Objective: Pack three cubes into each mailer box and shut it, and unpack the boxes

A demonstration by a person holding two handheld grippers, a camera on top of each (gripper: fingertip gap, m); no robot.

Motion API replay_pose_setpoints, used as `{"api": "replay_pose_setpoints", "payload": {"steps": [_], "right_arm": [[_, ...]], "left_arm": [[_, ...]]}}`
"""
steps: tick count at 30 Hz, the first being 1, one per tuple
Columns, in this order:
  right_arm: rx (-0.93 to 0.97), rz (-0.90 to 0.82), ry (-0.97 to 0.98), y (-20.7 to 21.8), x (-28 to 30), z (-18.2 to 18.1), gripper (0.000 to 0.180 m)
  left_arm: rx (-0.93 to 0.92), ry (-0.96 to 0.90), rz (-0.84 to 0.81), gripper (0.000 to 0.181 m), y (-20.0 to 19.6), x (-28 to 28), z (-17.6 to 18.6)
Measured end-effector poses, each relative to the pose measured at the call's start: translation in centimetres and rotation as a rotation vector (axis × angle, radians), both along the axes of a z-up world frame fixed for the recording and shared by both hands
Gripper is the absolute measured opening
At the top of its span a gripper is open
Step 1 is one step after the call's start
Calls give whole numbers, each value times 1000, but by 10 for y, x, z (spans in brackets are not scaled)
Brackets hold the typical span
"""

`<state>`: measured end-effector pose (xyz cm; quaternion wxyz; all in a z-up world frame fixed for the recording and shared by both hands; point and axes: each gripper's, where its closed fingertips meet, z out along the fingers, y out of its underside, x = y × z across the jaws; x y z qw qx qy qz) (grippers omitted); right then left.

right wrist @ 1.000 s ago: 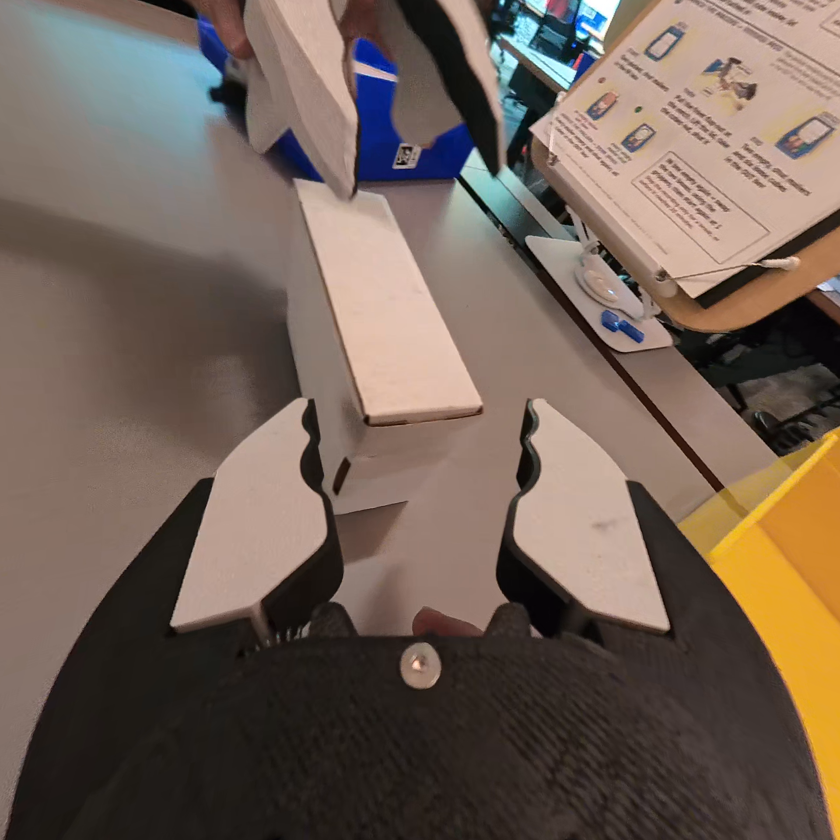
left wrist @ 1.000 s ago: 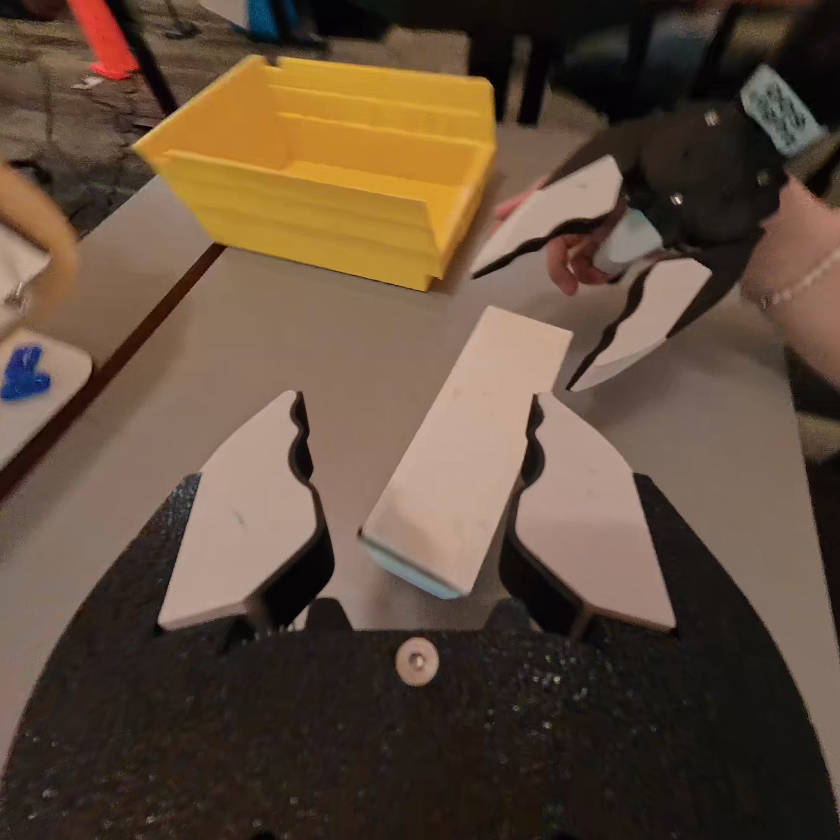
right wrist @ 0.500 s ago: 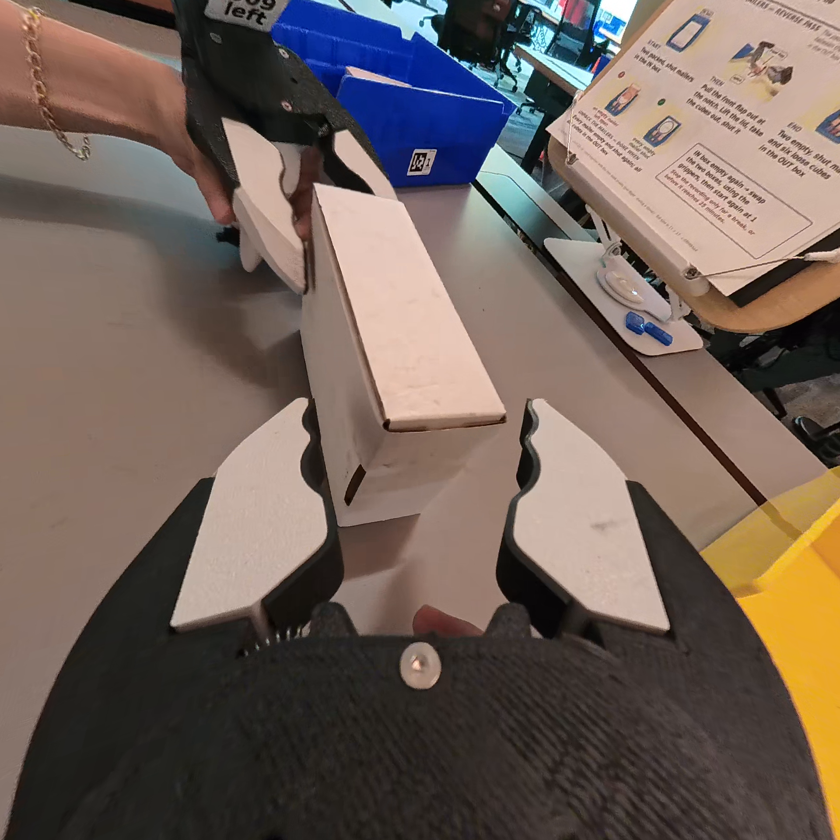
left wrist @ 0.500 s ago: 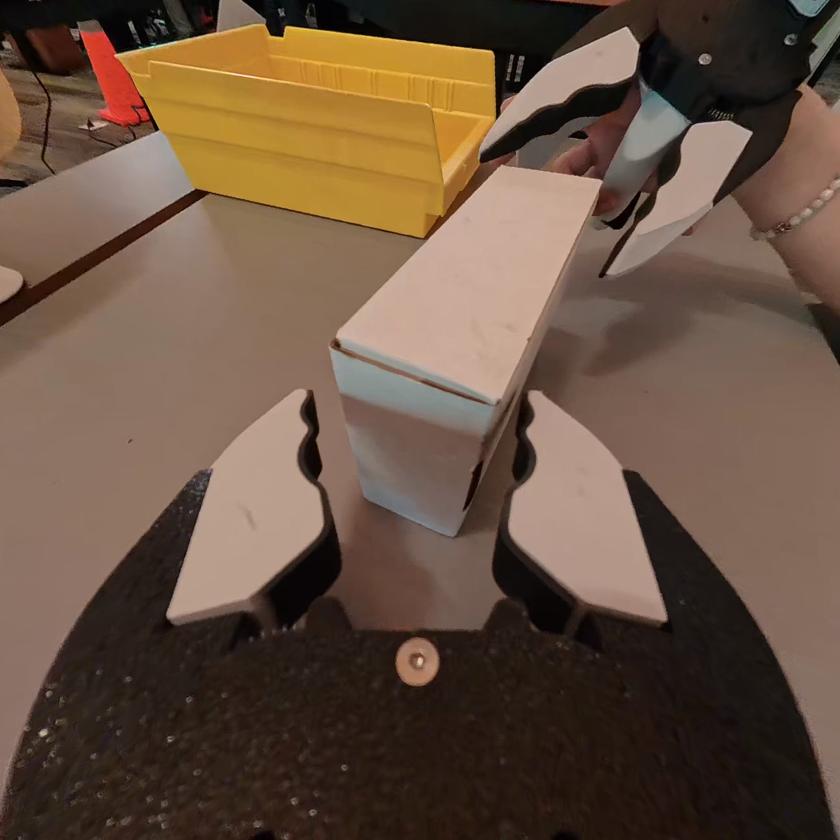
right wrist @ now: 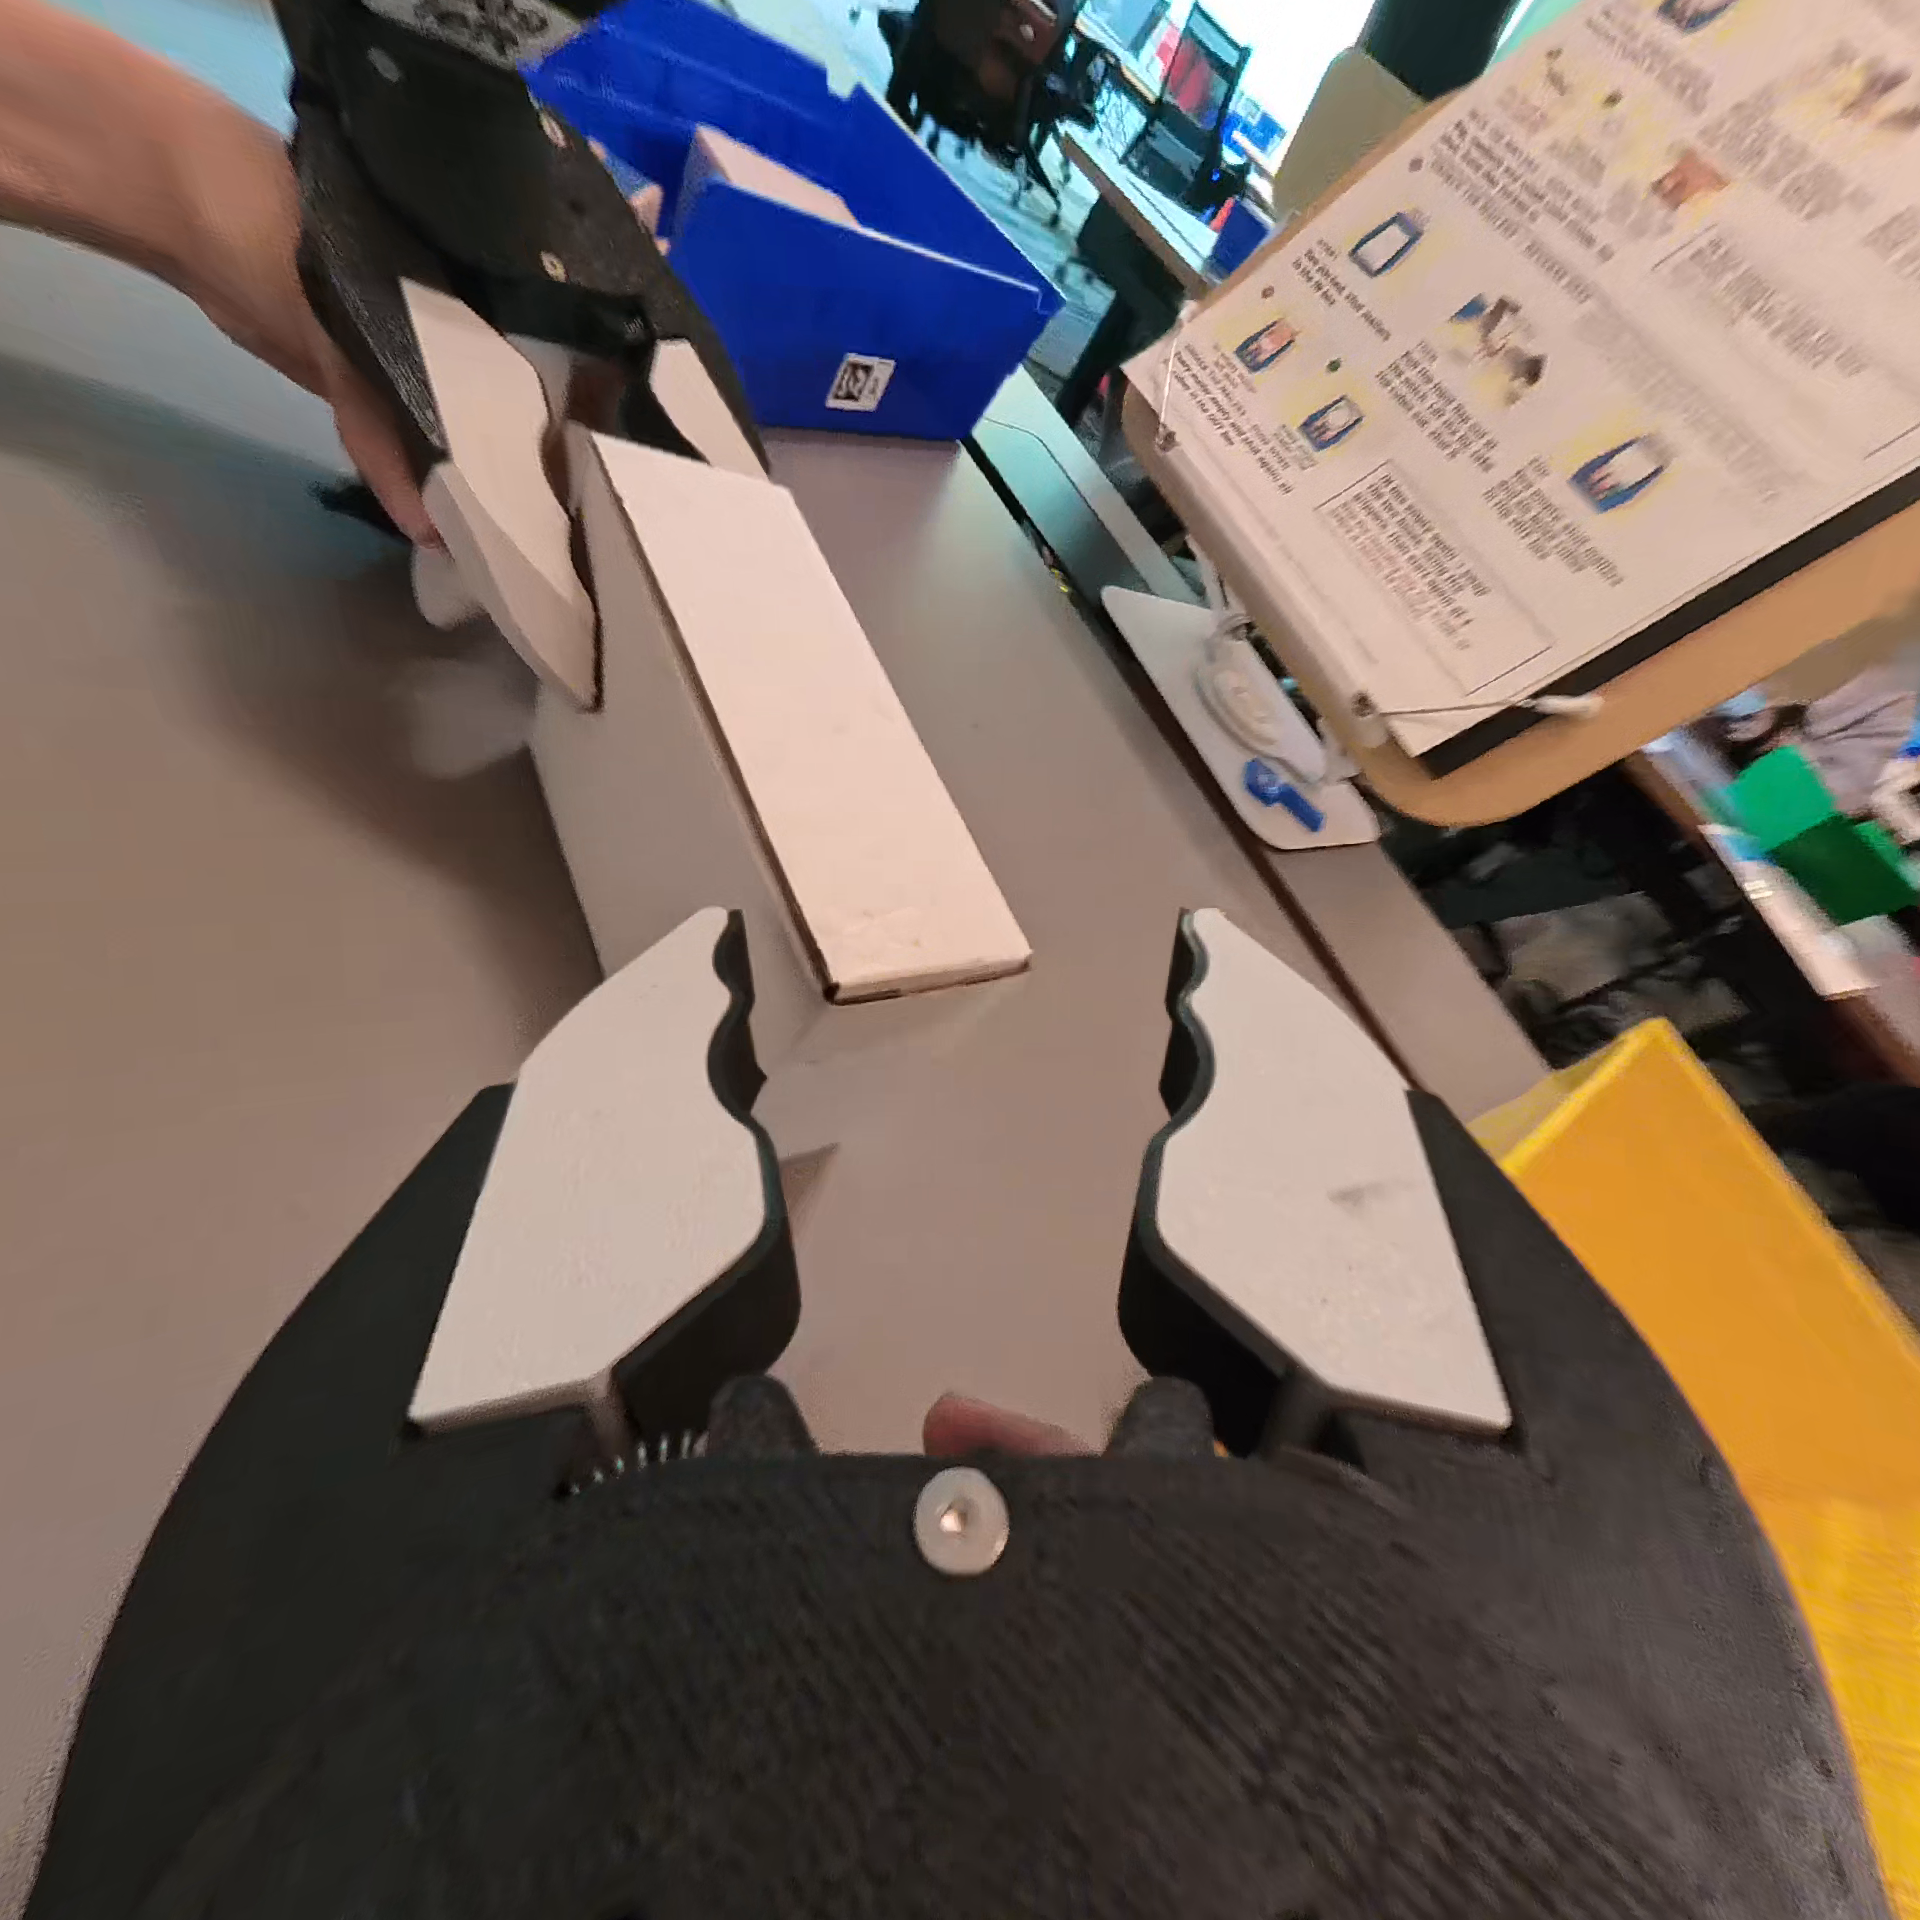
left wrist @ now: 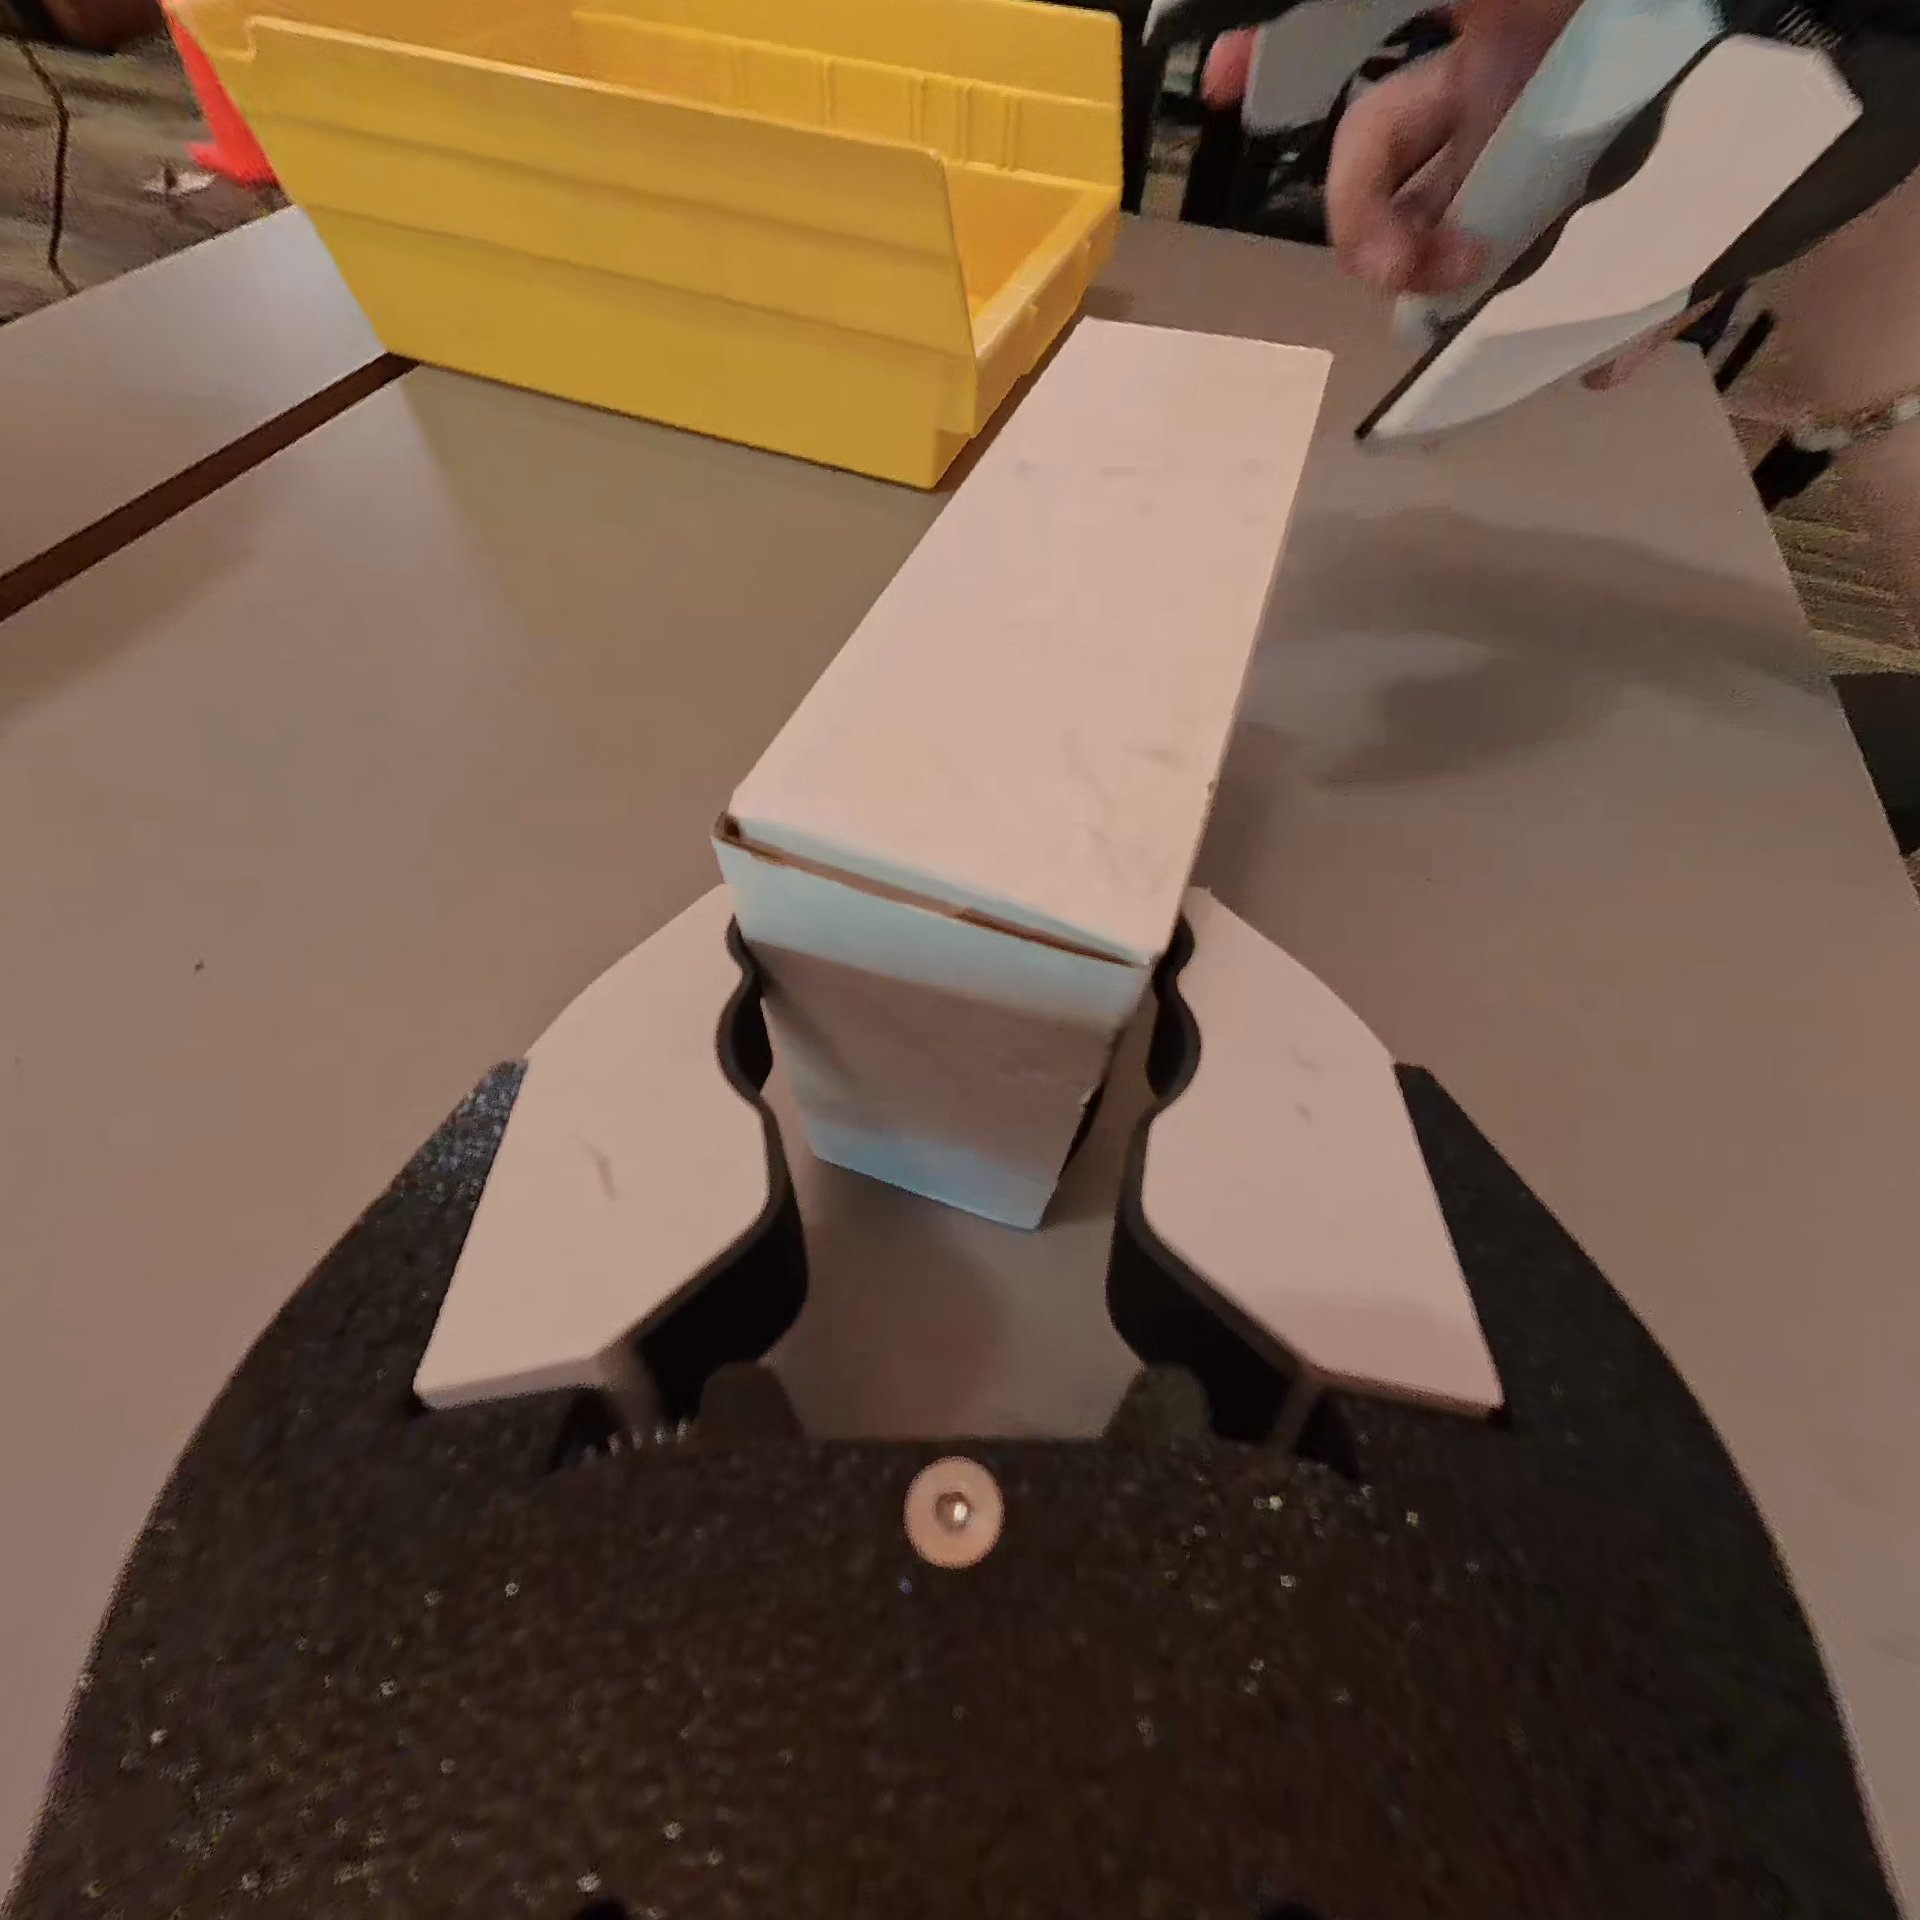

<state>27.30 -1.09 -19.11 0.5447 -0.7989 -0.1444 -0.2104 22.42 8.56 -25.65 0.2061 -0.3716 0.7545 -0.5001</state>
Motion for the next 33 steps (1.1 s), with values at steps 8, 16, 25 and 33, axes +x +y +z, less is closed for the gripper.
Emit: {"api": "replay_pose_setpoints", "payload": {"steps": [8,16,25,33], "right_arm": [[-164,121,-300,10,-47,8,63],[-234,114,-404,11,-53,6,55],[-259,167,-341,10,-61,4,36],[-325,203,-301,4,-73,-2,34]], "left_arm": [[-19,-6,75,71,0,-29,1],[-60,6,110,70,7,-61,2],[36,-7,61,69,-4,-61,-1],[13,-64,22,69,-5,-58,0]]}}
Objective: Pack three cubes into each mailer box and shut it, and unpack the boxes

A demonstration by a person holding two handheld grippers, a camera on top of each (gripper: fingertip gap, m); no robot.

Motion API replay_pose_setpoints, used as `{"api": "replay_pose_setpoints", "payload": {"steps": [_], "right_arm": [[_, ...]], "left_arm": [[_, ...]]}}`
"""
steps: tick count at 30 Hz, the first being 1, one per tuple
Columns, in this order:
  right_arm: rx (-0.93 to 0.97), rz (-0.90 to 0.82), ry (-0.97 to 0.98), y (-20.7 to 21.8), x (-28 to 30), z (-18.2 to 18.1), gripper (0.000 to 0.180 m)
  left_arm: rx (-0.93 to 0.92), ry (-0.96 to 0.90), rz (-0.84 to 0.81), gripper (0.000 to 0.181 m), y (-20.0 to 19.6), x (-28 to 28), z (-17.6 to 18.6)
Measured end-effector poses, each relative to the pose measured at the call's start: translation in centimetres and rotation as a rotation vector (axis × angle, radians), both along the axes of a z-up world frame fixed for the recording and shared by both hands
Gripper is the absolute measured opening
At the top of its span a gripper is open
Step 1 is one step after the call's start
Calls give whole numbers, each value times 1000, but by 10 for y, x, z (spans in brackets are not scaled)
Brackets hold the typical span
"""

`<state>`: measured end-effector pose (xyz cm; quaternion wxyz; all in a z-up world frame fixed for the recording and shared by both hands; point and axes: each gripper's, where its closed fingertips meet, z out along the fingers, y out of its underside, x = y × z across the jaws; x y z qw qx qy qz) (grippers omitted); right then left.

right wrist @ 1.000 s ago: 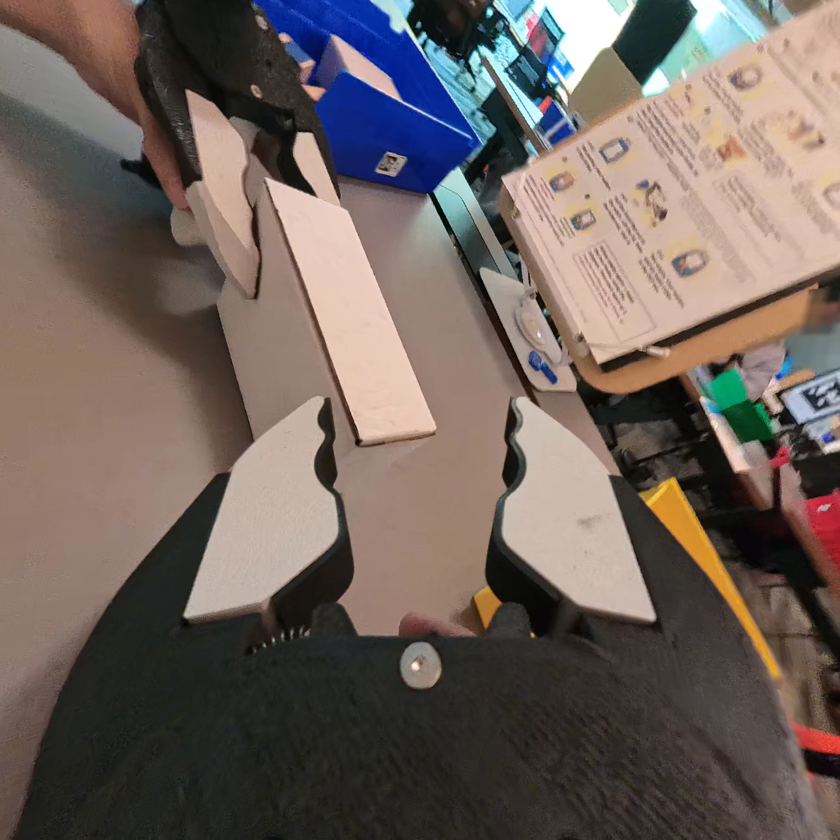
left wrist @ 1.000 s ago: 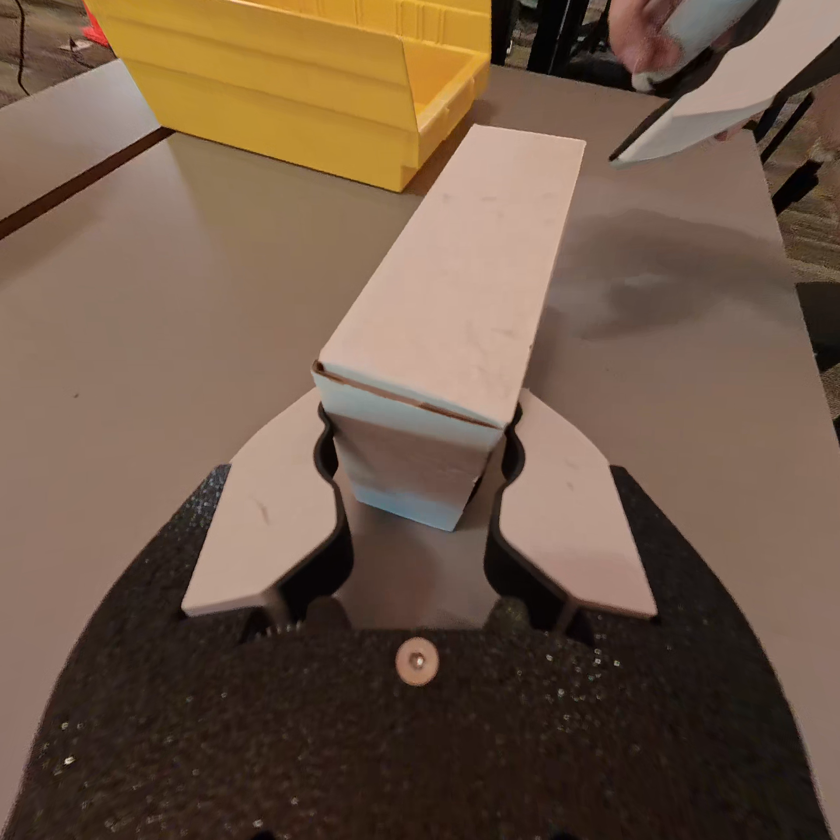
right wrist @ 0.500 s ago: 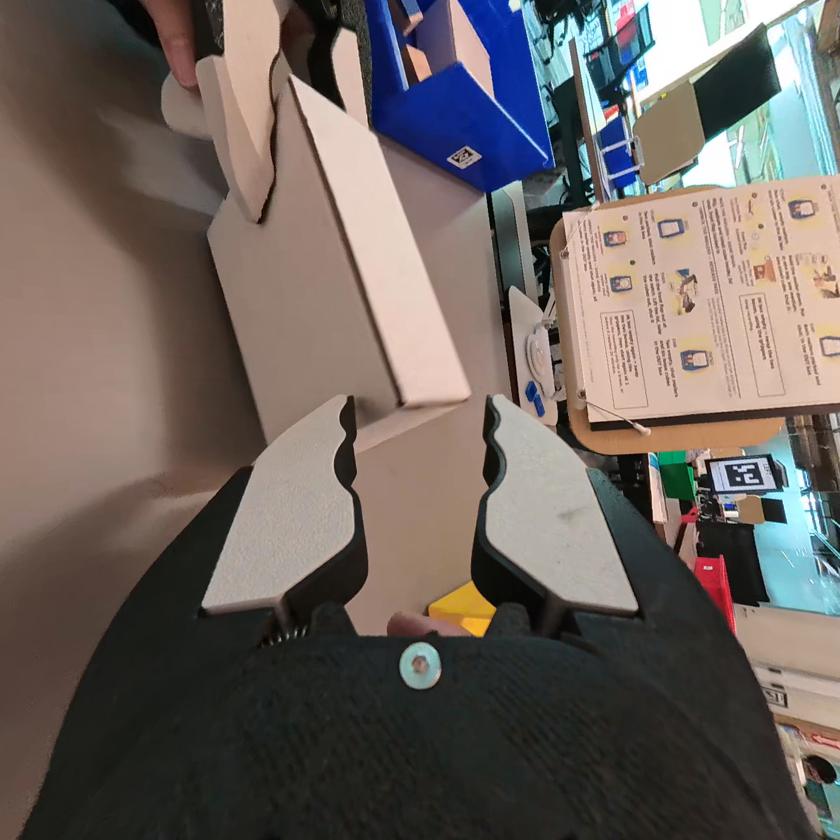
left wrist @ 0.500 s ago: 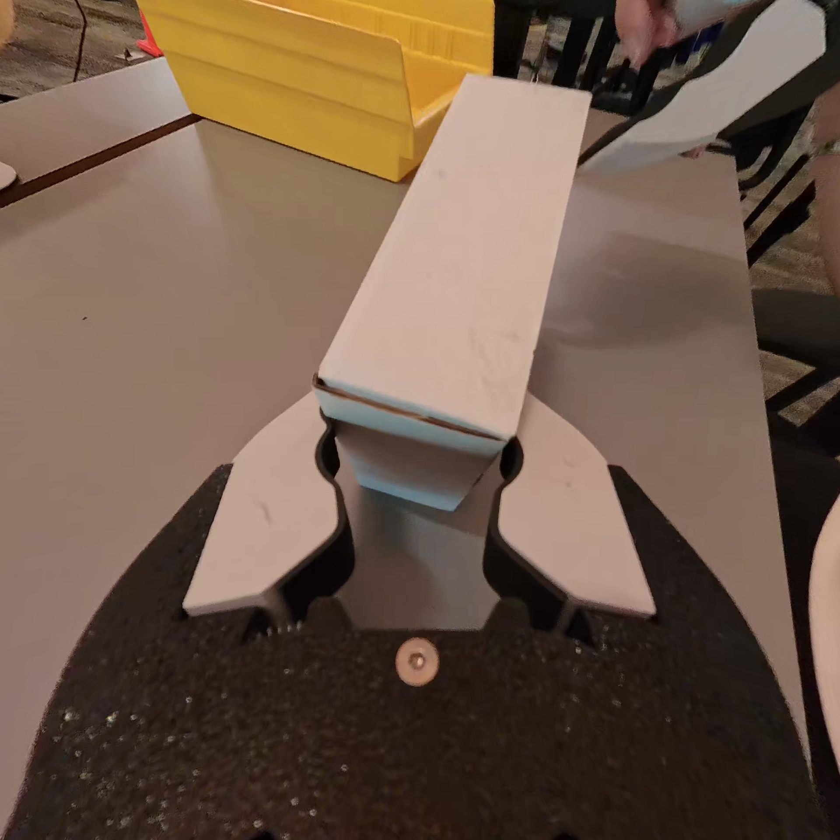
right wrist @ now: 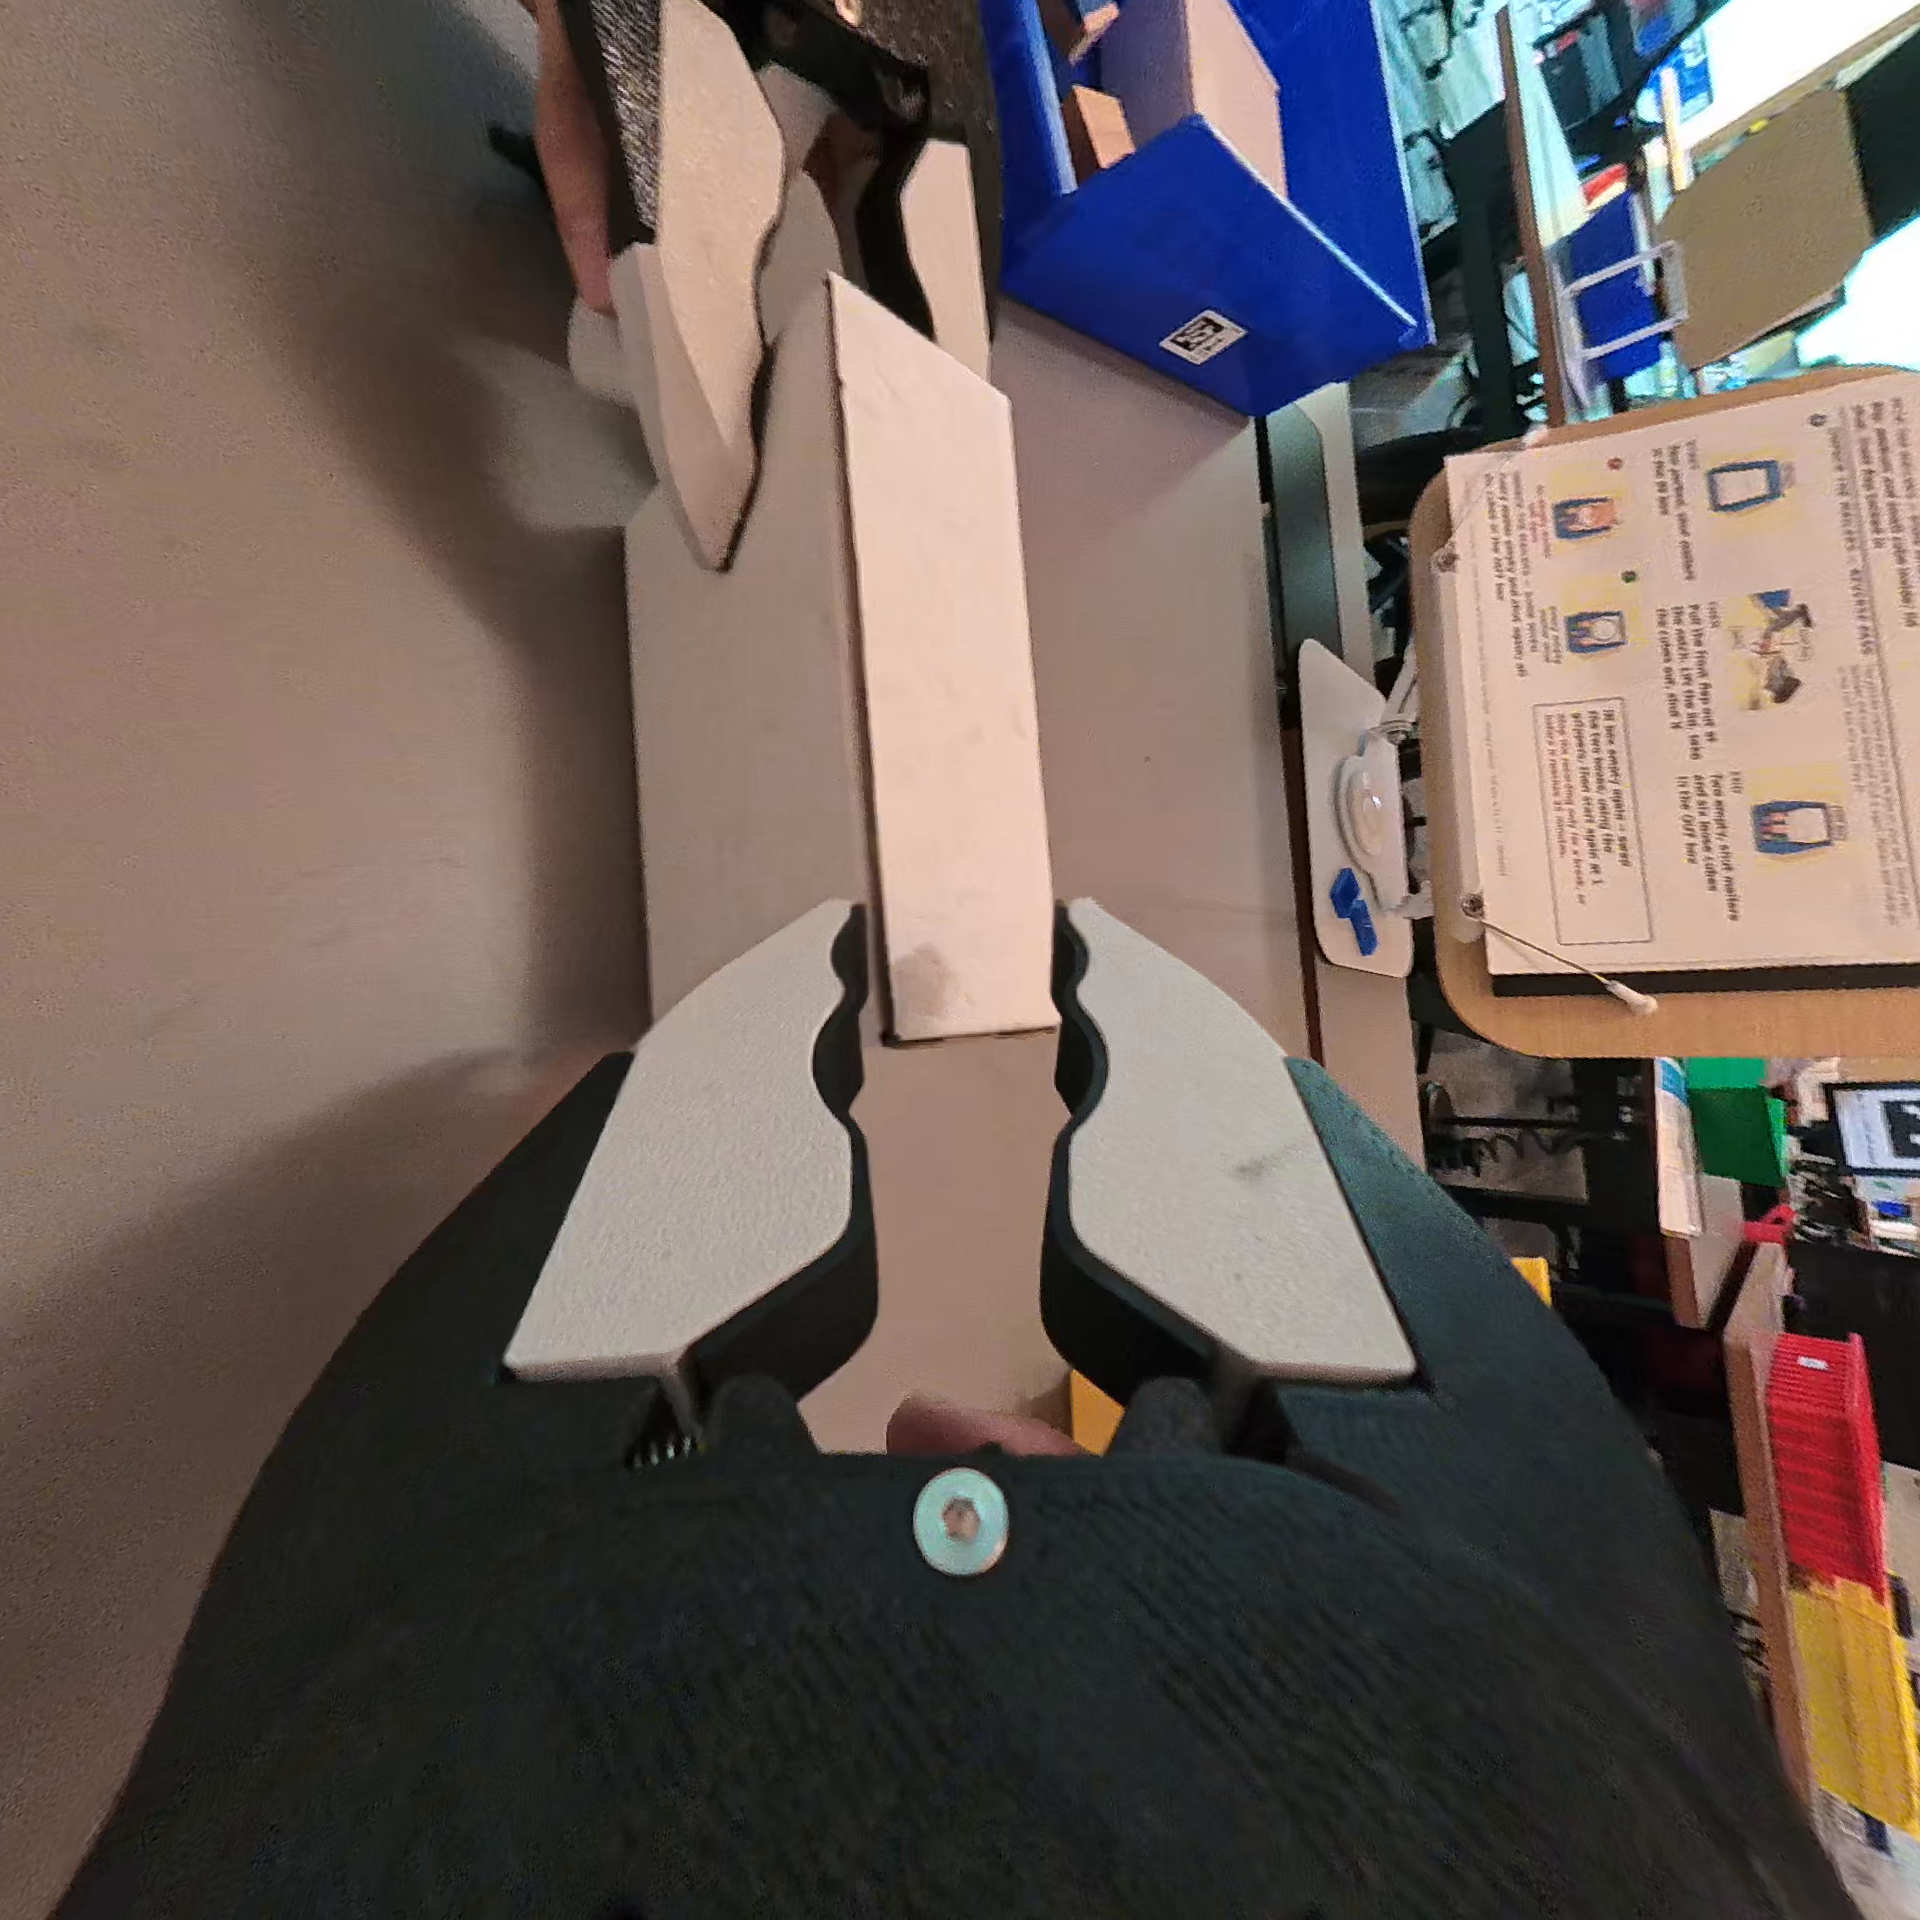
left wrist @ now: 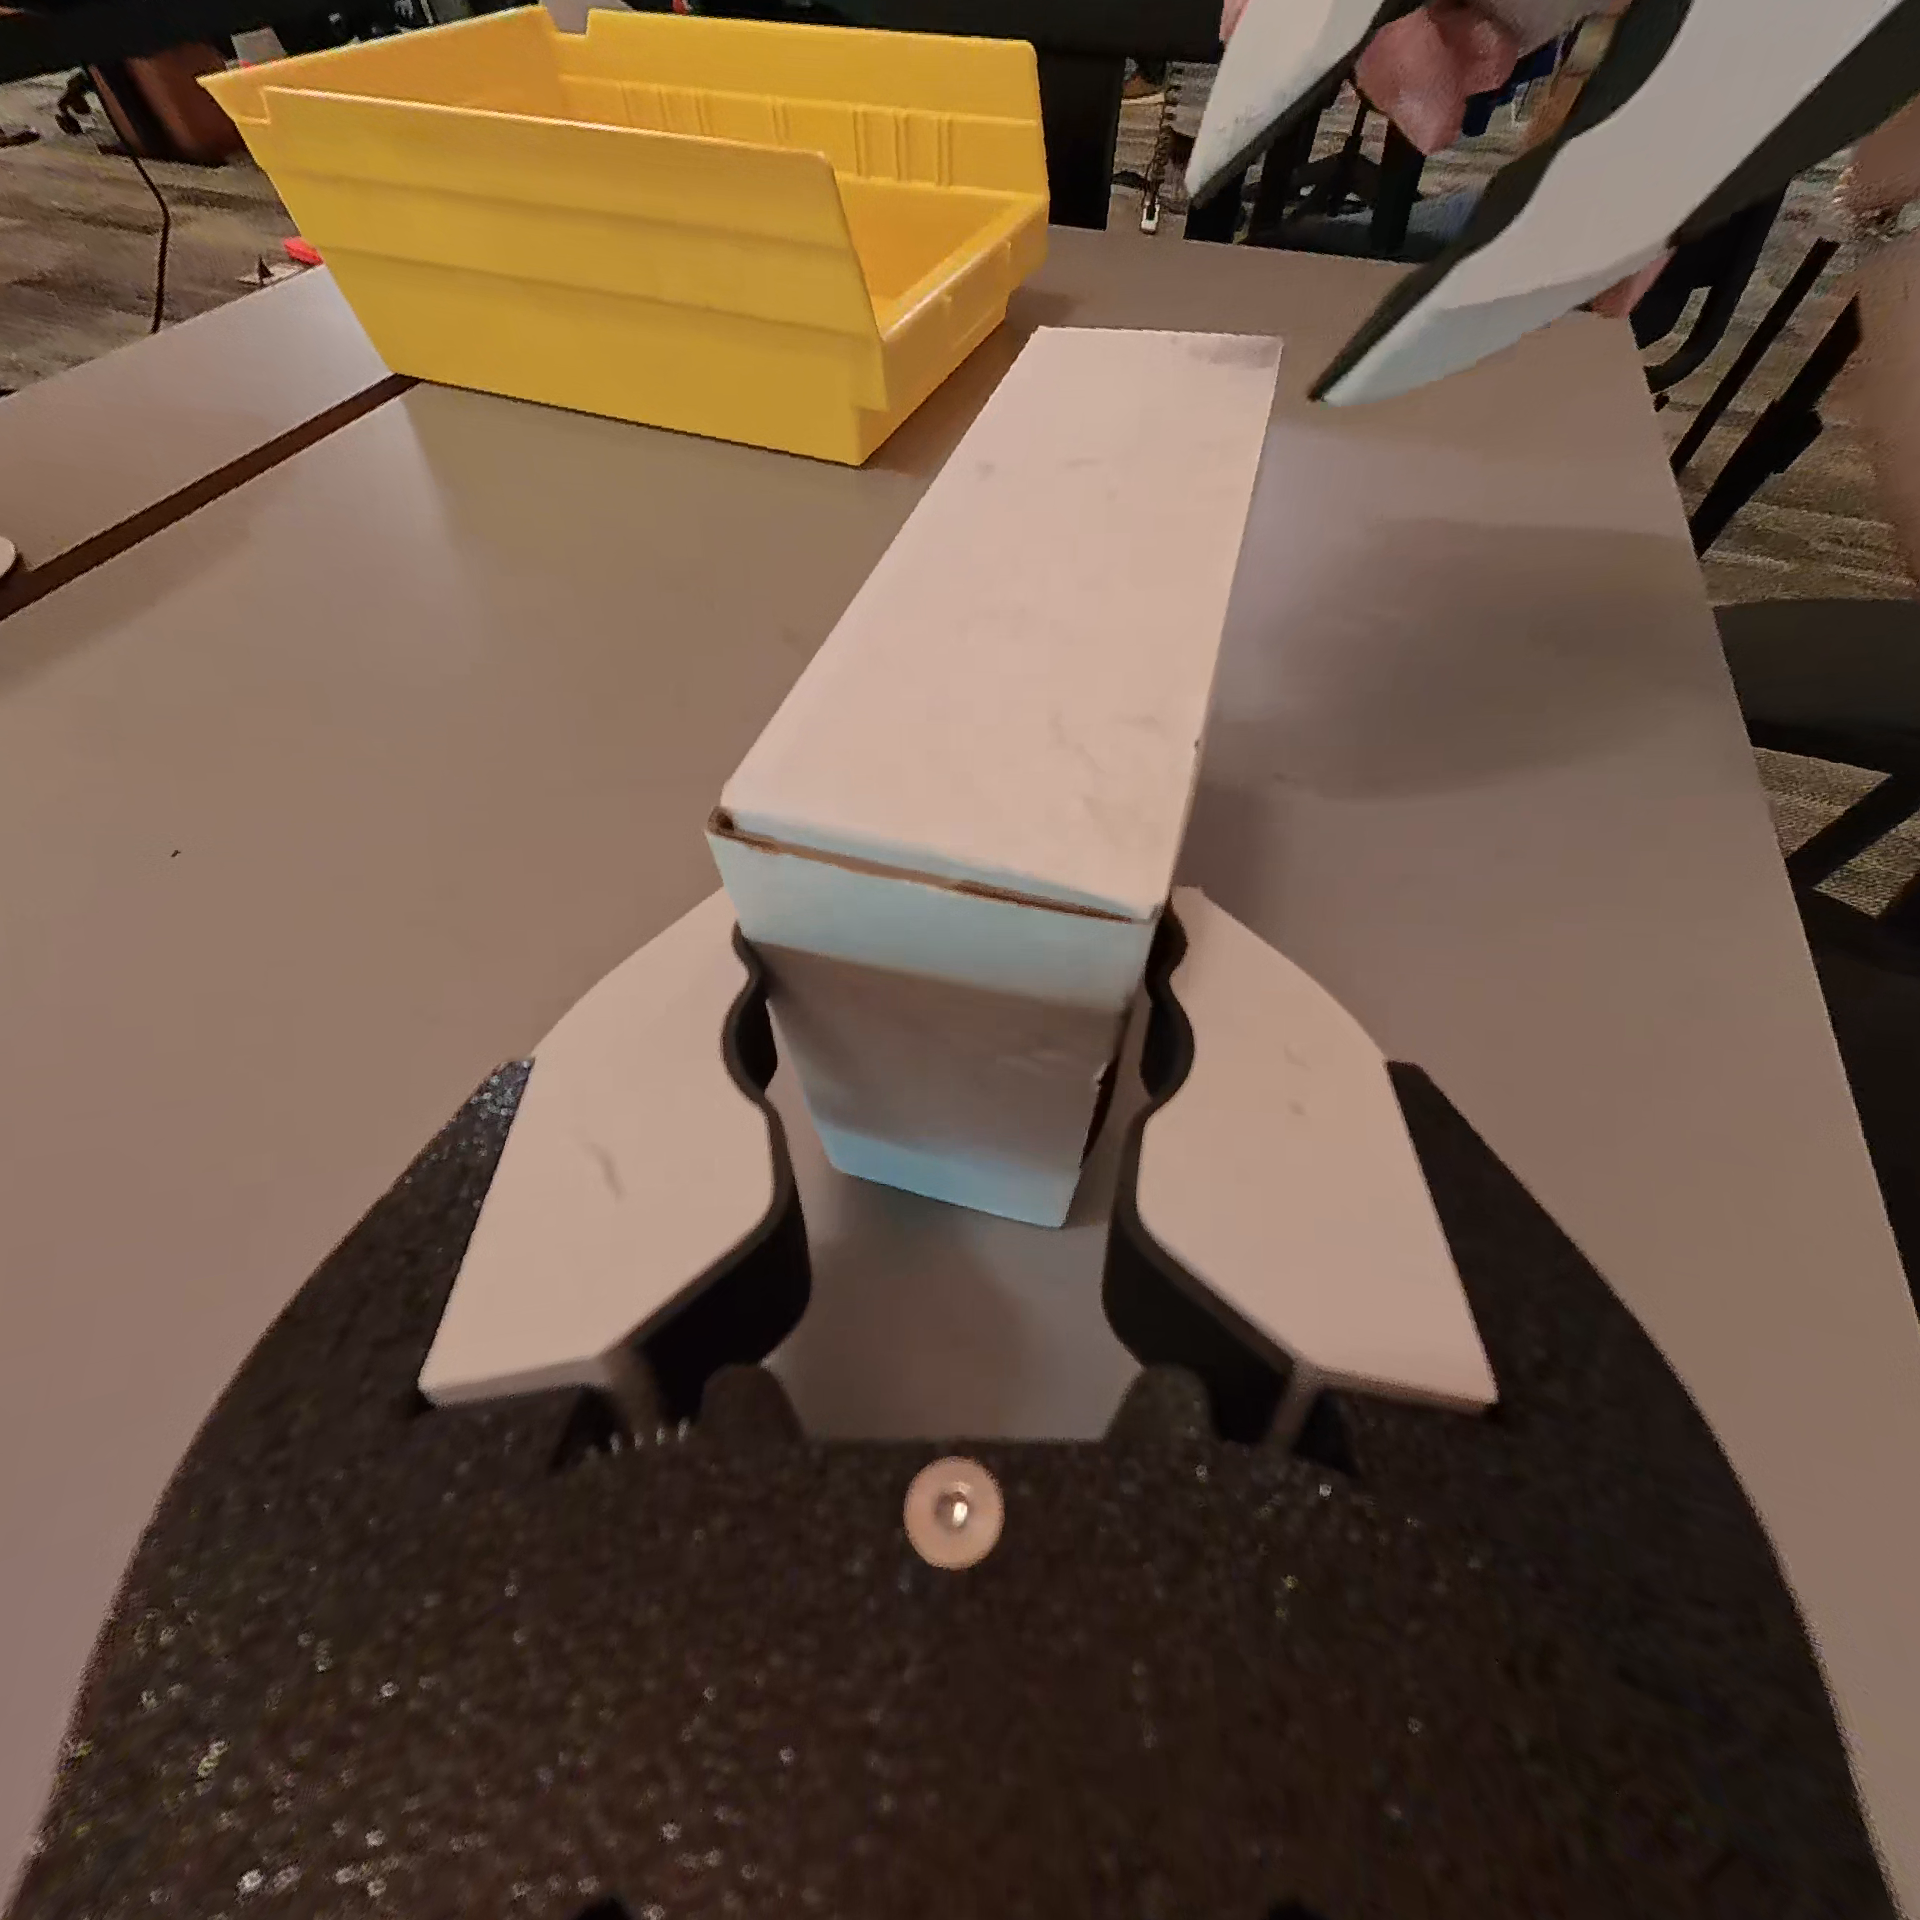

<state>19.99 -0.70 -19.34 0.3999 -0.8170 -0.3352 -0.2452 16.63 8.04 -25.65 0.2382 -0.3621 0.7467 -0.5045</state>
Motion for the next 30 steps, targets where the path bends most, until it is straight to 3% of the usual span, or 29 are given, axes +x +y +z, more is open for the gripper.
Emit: {"api": "replay_pose_setpoints", "payload": {"steps": [6,15,20,25,30], "right_arm": [[-44,-11,-23,-1,5,-10,32],[-74,-9,-16,-3,5,-13,2],[-78,-31,-33,-1,9,-13,1],[-88,-35,-64,-2,9,-13,1],[-77,-19,-60,-2,7,-13,1]], "left_arm": [[5,-2,1,69,0,1,0],[40,-10,0,66,1,1,-2],[51,-24,3,67,1,1,-2],[34,-54,31,97,-10,7,3],[29,12,48,107,-8,22,-4]]}}
